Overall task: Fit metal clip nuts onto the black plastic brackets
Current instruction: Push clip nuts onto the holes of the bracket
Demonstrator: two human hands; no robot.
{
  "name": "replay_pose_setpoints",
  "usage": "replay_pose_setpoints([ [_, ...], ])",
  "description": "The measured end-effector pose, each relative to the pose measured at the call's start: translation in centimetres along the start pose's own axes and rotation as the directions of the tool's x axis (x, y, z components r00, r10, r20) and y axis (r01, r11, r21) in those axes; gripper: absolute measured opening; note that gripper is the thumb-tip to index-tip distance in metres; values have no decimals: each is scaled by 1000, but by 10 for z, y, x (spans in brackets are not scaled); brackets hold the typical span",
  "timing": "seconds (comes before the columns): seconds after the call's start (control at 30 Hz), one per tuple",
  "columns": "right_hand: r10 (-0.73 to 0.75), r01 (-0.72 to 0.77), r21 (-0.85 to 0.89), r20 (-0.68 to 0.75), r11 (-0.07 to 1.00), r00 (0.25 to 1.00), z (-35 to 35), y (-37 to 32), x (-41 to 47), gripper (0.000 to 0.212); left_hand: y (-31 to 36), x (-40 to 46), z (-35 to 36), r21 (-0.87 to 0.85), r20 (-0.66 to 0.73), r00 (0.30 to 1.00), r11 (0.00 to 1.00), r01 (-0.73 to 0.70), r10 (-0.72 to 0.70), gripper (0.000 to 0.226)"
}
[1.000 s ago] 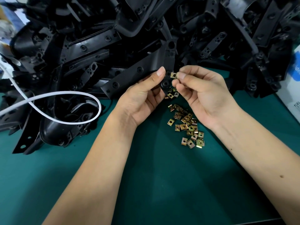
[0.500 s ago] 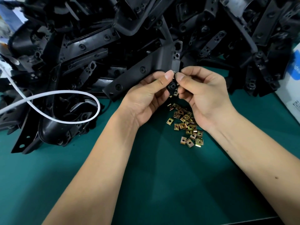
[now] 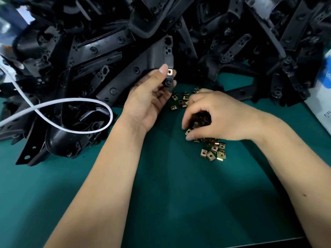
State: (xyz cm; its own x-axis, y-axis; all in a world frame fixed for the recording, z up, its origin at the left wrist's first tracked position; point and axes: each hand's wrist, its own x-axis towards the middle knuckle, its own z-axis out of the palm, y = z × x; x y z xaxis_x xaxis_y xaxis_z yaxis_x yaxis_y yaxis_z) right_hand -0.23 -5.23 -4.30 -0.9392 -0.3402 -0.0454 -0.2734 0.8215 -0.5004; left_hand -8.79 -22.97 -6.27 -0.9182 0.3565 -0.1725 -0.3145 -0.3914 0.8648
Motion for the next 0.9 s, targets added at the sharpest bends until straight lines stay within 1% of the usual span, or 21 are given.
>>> replay_pose_setpoints([
  [0.1,-9,11,-56,27,998,1000,2,1,1,17,2,-3,1,-78,14,1000,997,18,-17,31],
  [0.17,-15,14,-37,-19,999,1000,6,1,3,19,3,-4,1,-98,39,999,995,24,-20,31],
  [0.2,-18,20,21,-87,1000,996,9,1,4,19,4,-5,0,-98,57,998,995,27,-22,29],
  [0.27,21,56,257,-286,965,958,11,2,6,15,5,-4,-1,-50,103,994,998,40,-34,29],
  [0.33,124,162,521,-471,838,873,12,5,9,11,7,-5,-1,17,158,985,997,71,-73,25],
  [0.37,197,224,615,-539,756,819,12,6,10,9,7,-5,-3,50,184,978,995,88,-96,17],
  [0.4,267,275,683,-575,677,773,13,8,11,6,8,-5,-4,78,212,969,991,109,-123,7],
  [0.43,319,307,730,-582,611,748,15,8,12,2,9,-5,-6,112,233,962,986,120,-143,7],
  [0.47,352,321,762,-572,563,740,18,8,14,3,10,-6,-6,145,247,954,980,138,-171,11],
  [0.53,386,323,796,-548,512,742,25,7,18,8,12,-7,-6,208,257,946,967,145,-197,17],
  [0.6,425,319,808,-545,496,723,29,7,22,10,12,-7,-3,239,250,946,960,146,-206,25],
  [0.7,472,327,821,-545,468,693,28,9,24,11,10,-7,-2,223,222,955,964,147,-197,21],
  [0.83,476,334,835,-530,438,701,27,10,22,10,10,-7,-1,240,228,950,958,158,-213,23],
  [0.9,476,339,839,-527,427,704,27,9,22,10,9,-7,-1,222,223,954,963,152,-202,20],
])
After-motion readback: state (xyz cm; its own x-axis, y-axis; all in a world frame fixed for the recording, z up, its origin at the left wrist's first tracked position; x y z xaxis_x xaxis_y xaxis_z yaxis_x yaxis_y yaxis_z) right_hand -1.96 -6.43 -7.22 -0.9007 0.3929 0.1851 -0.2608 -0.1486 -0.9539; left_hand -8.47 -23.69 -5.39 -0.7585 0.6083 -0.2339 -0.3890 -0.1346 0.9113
